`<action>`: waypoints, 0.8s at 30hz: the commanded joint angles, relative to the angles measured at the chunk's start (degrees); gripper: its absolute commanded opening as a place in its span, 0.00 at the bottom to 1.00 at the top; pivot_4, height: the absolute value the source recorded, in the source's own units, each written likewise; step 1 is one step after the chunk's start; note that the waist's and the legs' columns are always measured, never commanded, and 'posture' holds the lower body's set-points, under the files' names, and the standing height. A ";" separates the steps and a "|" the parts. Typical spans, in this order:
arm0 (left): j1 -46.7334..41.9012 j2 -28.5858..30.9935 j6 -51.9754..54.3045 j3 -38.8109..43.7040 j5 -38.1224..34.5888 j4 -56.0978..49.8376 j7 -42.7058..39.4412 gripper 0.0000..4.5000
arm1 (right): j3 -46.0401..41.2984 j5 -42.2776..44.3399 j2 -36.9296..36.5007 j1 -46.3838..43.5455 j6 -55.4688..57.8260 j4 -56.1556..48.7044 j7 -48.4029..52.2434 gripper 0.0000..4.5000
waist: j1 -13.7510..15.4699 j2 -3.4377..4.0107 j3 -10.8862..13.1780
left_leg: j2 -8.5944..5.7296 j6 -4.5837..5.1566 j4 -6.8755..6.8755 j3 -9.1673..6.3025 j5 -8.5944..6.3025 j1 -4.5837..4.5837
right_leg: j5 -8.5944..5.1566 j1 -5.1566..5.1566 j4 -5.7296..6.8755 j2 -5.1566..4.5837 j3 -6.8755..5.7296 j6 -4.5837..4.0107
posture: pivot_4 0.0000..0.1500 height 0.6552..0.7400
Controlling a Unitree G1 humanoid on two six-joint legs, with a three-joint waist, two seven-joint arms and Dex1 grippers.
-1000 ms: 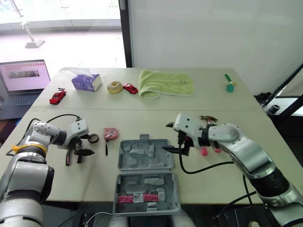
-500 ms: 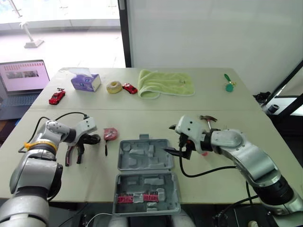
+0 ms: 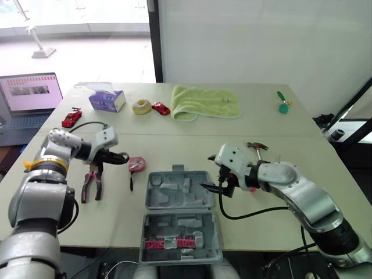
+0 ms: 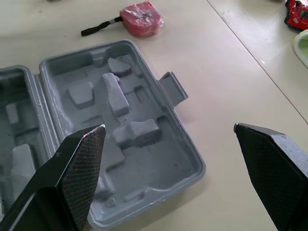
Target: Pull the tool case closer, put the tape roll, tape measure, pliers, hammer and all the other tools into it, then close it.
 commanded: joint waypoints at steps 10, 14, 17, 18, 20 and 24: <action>0.82 -8.99 -5.83 -13.76 -4.25 -3.63 -2.86 0.01 | 0.94 -0.89 2.88 -0.51 0.84 -2.82 -1.96 1.00 | -0.19 -0.01 0.00 | 0.01 0.02 0.06 -0.07 -0.01 -0.01 | 0.00 -0.01 0.02 0.02 -0.02 0.00 | 1.00 1.00; 1.32 -9.70 -8.22 -16.19 -4.31 -3.08 -2.86 0.01 | 0.77 -0.86 3.12 0.07 1.96 -3.76 -2.77 1.00 | -0.13 -0.01 0.00 | 0.01 0.05 0.15 -0.06 -0.03 -0.06 | 0.00 -0.01 0.02 0.03 -0.02 0.00 | 1.00 1.00; 1.59 -10.12 -10.04 -16.27 -2.80 -2.17 -2.86 0.01 | 0.58 -0.77 3.38 0.24 2.75 -4.28 -3.47 1.00 | -0.08 0.00 0.00 | 0.01 0.09 0.19 -0.07 -0.05 -0.06 | 0.00 0.00 0.02 0.03 -0.02 0.00 | 1.00 1.00; 1.49 -10.43 -9.92 -15.90 -2.60 -1.86 -2.86 0.01 | 0.50 -0.71 3.42 0.30 2.98 -4.49 -3.66 1.00 | -0.05 -0.01 0.00 | 0.01 0.09 0.20 -0.07 -0.05 -0.06 | 0.00 0.00 0.02 0.03 -0.02 0.00 | 1.00 1.00; 1.42 -10.79 -10.39 -15.56 -1.84 -1.48 -2.86 0.01 | 0.38 -0.57 3.50 0.43 3.41 -4.92 -4.01 1.00 | -0.01 -0.01 0.00 | 0.00 0.09 0.21 -0.07 -0.05 -0.08 | 0.00 0.00 0.02 0.03 -0.02 0.00 | 1.00 1.00; 1.62 -11.46 -11.43 -15.78 -0.47 -0.93 -2.86 0.01 | 0.14 -0.20 3.60 0.74 4.43 -5.75 -4.63 1.00 | 0.00 -0.01 0.00 | 0.00 0.10 0.23 -0.07 -0.06 -0.08 | 0.00 0.01 0.02 0.03 -0.03 0.00 | 1.00 1.00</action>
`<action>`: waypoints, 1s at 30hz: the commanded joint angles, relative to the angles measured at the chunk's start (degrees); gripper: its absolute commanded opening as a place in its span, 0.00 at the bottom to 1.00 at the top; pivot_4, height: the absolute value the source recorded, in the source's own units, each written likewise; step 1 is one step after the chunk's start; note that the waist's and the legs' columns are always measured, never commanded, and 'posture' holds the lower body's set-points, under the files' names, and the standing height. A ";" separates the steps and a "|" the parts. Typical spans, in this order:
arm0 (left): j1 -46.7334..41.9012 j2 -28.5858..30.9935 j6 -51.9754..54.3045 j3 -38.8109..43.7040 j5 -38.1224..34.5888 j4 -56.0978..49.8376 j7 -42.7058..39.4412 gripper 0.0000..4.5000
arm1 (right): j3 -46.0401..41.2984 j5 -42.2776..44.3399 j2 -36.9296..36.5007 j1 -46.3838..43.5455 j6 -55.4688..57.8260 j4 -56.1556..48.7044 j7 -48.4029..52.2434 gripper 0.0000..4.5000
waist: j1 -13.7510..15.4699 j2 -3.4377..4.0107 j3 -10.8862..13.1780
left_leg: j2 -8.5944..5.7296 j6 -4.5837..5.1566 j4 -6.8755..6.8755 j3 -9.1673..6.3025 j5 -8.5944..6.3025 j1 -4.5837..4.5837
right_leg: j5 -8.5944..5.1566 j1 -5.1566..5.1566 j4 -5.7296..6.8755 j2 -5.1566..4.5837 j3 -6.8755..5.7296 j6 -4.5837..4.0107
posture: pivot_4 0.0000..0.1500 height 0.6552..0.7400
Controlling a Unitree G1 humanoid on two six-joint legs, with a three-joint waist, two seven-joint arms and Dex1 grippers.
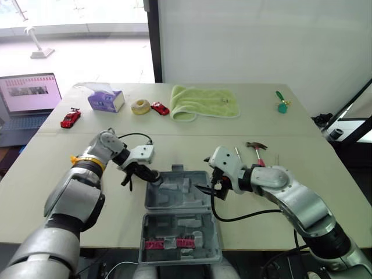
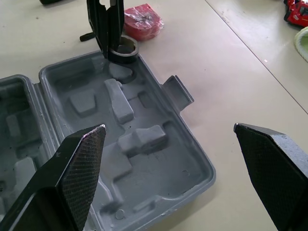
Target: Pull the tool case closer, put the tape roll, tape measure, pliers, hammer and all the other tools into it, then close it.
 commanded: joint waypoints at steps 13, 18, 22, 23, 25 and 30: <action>1.28 -1.76 -2.30 0.38 5.89 0.98 3.82 0.01 | -2.05 0.91 0.63 0.57 2.37 -4.62 -2.14 1.00 | 0.00 0.00 0.00 | 0.00 0.07 0.05 -0.03 -0.04 0.01 | 0.00 0.04 0.01 0.02 -0.01 0.00 | 1.00 1.00; 0.82 -1.40 -2.42 0.05 7.79 1.27 5.83 0.01 | -2.28 0.93 0.44 0.59 2.28 -4.53 -2.10 1.00 | 0.01 0.01 -0.01 | 0.00 0.07 0.07 -0.03 -0.04 0.04 | 0.00 0.09 0.01 0.01 -0.02 0.00 | 1.00 1.00; 0.63 -1.03 -2.99 -0.27 9.11 1.34 6.96 0.01 | -2.29 0.89 0.70 0.39 1.97 -4.23 -2.09 1.00 | -0.02 0.02 -0.01 | 0.00 0.07 0.07 -0.04 -0.04 0.06 | 0.00 0.11 0.01 0.02 -0.02 0.00 | 1.00 1.00; 0.61 -1.06 -2.94 -0.18 9.25 1.39 7.16 0.01 | -2.25 0.86 0.71 0.35 1.90 -4.17 -2.08 1.00 | -0.02 0.02 -0.02 | 0.00 0.07 0.07 -0.04 -0.04 0.07 | 0.00 0.11 0.01 0.02 -0.02 0.00 | 1.00 1.00; 0.56 -1.17 -2.84 0.21 9.19 1.44 7.01 0.01 | -2.22 0.85 0.73 0.30 1.81 -4.06 -2.05 1.00 | -0.03 0.02 -0.02 | 0.00 0.07 0.07 -0.04 -0.04 0.09 | 0.00 0.12 0.02 0.02 -0.02 0.00 | 1.00 1.00; 0.04 -1.50 -2.15 1.94 7.81 1.25 5.71 0.16 | -2.17 0.92 0.77 0.17 1.75 -3.91 -1.93 1.00 | -0.04 0.02 -0.02 | 0.00 0.07 0.07 -0.05 -0.04 0.10 | 0.00 0.13 0.04 0.02 -0.02 0.00 | 1.00 1.00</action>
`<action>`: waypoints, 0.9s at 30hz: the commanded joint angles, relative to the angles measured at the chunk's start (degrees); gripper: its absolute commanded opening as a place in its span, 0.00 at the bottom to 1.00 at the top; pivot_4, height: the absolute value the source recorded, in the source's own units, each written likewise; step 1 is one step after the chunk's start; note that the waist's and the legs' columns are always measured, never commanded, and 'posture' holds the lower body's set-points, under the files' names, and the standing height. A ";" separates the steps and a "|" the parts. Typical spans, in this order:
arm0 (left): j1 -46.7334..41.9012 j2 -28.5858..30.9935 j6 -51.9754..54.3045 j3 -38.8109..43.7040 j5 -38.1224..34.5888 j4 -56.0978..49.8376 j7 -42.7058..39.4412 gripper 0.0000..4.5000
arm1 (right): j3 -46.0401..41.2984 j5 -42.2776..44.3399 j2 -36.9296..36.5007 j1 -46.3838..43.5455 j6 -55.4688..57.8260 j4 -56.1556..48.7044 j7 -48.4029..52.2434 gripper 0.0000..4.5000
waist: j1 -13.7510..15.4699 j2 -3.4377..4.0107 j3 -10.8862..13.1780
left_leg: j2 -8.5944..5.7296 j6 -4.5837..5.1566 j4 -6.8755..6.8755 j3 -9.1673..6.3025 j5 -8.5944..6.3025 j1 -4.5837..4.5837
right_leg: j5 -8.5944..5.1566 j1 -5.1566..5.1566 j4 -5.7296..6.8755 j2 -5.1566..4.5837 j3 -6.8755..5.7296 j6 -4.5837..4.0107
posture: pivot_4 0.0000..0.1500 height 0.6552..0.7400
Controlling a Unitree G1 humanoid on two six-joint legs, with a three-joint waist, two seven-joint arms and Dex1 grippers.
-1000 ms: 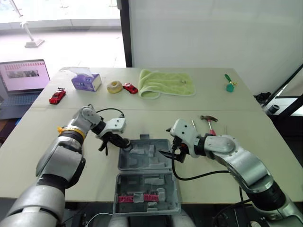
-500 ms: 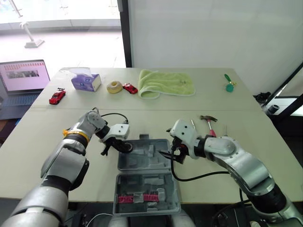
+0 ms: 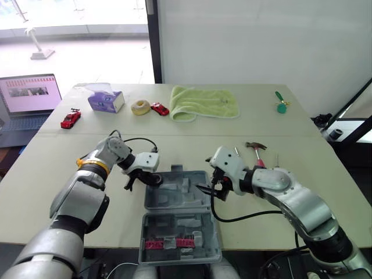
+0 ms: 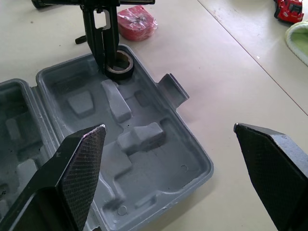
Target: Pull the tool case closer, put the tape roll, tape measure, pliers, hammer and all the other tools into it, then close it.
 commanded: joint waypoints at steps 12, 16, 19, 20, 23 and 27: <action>-4.34 1.72 2.82 4.84 -4.45 -1.76 -6.16 0.76 | -0.69 0.35 0.85 -1.25 -1.36 -0.95 0.12 1.00 | 0.03 -0.01 0.01 | 0.00 0.00 0.02 -0.01 0.00 -0.04 | 0.00 0.00 -0.01 -0.01 -0.02 0.00 | 1.00 1.00; -4.13 3.18 4.73 6.47 -7.28 -2.84 -6.18 0.76 | -0.46 0.30 0.97 -1.36 -1.65 -0.69 0.20 1.00 | -0.10 0.00 0.01 | 0.00 0.00 0.01 -0.02 0.00 -0.03 | 0.00 -0.01 -0.01 0.00 -0.02 0.00 | 1.00 1.00; -3.22 4.12 6.14 8.52 -8.81 -3.34 -5.79 0.76 | -0.31 0.21 1.04 -1.31 -1.75 -0.71 0.15 1.00 | -0.06 0.00 0.01 | 0.00 0.00 0.01 -0.03 0.00 -0.04 | 0.00 -0.01 0.00 0.00 -0.02 0.00 | 1.00 1.00; -2.88 4.17 7.13 9.46 -9.41 -3.44 -5.36 0.76 | -0.30 0.22 1.07 -1.28 -1.78 -0.70 0.16 1.00 | -0.06 0.00 0.01 | 0.00 0.00 0.01 -0.03 0.00 -0.04 | 0.00 -0.01 -0.01 0.00 -0.02 0.00 | 1.00 1.00; -0.96 4.24 9.27 12.65 -11.97 -4.65 -4.56 0.56 | -0.23 0.35 1.26 -1.13 -1.80 -0.76 0.16 1.00 | -0.03 0.00 0.00 | 0.00 0.00 0.01 -0.03 0.00 -0.04 | 0.00 -0.01 0.00 -0.01 -0.03 0.00 | 1.00 1.00; 1.80 3.65 11.57 15.66 -14.48 -7.44 -1.50 0.37 | -0.20 0.32 1.13 -0.66 -1.86 -0.99 0.17 1.00 | -0.01 0.00 0.00 | 0.00 0.00 0.02 -0.04 0.00 -0.04 | 0.00 -0.01 0.00 -0.01 -0.04 0.00 | 1.00 1.00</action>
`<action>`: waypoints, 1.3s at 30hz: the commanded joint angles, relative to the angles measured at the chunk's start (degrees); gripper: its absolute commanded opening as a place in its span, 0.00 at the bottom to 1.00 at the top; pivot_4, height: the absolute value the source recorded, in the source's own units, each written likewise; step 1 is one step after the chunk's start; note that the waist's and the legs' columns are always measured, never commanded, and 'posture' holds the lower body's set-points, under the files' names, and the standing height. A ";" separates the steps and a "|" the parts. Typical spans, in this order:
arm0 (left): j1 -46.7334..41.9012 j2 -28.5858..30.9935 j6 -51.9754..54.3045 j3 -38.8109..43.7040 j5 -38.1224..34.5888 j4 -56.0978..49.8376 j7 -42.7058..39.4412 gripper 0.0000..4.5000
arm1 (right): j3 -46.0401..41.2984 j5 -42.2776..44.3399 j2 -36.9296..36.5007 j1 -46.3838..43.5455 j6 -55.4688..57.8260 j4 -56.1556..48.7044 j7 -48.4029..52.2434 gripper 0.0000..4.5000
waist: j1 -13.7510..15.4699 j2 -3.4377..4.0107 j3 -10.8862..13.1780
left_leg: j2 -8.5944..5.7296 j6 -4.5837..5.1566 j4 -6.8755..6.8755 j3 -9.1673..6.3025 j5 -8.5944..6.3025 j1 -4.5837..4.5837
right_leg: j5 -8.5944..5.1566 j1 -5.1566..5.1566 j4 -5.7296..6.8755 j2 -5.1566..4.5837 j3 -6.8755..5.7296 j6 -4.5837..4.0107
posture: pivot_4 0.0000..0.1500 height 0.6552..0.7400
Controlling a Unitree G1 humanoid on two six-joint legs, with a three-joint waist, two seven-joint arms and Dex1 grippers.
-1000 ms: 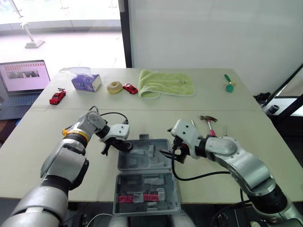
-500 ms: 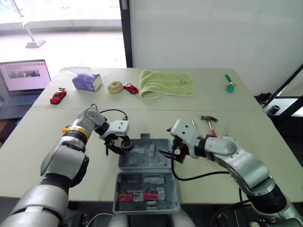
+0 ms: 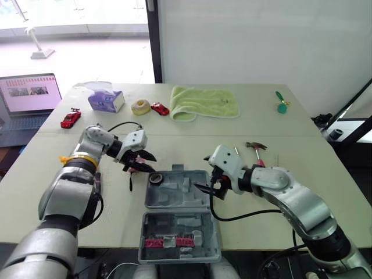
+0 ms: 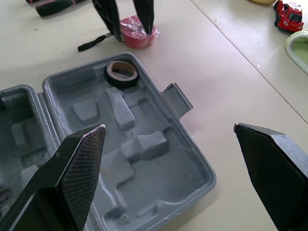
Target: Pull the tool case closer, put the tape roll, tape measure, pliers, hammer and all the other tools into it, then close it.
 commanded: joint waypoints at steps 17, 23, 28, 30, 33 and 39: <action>13.33 -1.63 -6.66 3.35 -3.79 -9.56 11.12 0.37 | -0.21 0.34 0.53 -0.12 -1.20 -1.07 0.08 1.00 | 0.09 0.00 0.00 | 0.00 0.00 0.02 -0.02 0.00 0.00 | 0.00 0.01 0.01 -0.01 -0.02 0.00 | 1.00 1.00; 15.72 -1.53 -15.10 -0.09 0.62 -7.53 14.48 0.37 | -0.57 0.64 0.48 0.09 -0.89 -1.39 0.02 1.00 | 0.05 0.02 -0.01 | -0.01 0.00 0.02 -0.01 0.00 0.00 | 0.00 0.01 0.00 -0.03 -0.02 0.00 | 1.00 1.00; 16.39 -1.52 -19.71 -2.80 4.16 -5.86 18.15 0.37 | -0.76 0.80 0.38 0.58 -0.55 -2.08 -0.19 1.00 | 0.12 0.06 -0.05 | -0.01 0.00 0.02 -0.02 0.00 0.04 | 0.00 0.06 0.01 -0.02 -0.04 0.00 | 1.00 1.00; 16.22 -1.26 -20.09 -3.55 5.09 -5.53 19.26 0.37 | -0.86 0.84 0.41 0.56 -0.46 -2.15 -0.25 1.00 | 0.11 0.10 -0.07 | -0.01 0.00 0.02 -0.02 0.00 0.09 | 0.00 0.11 0.00 -0.02 -0.04 0.00 | 1.00 1.00; 15.75 -1.38 -20.16 -3.29 4.23 -5.52 19.02 0.37 | -0.95 0.88 0.46 0.49 -0.44 -2.11 -0.28 1.00 | 0.08 0.14 -0.09 | -0.01 0.00 0.02 -0.02 0.00 0.11 | 0.00 0.13 0.00 -0.01 -0.04 0.00 | 1.00 1.00; 14.11 -1.54 -17.36 -1.17 0.80 -6.60 15.35 0.37 | -0.80 0.90 0.34 0.29 -0.55 -1.79 -0.15 1.00 | 0.06 0.14 -0.09 | -0.01 0.00 0.02 -0.02 0.00 0.13 | 0.00 0.14 0.01 -0.01 -0.04 0.00 | 1.00 1.00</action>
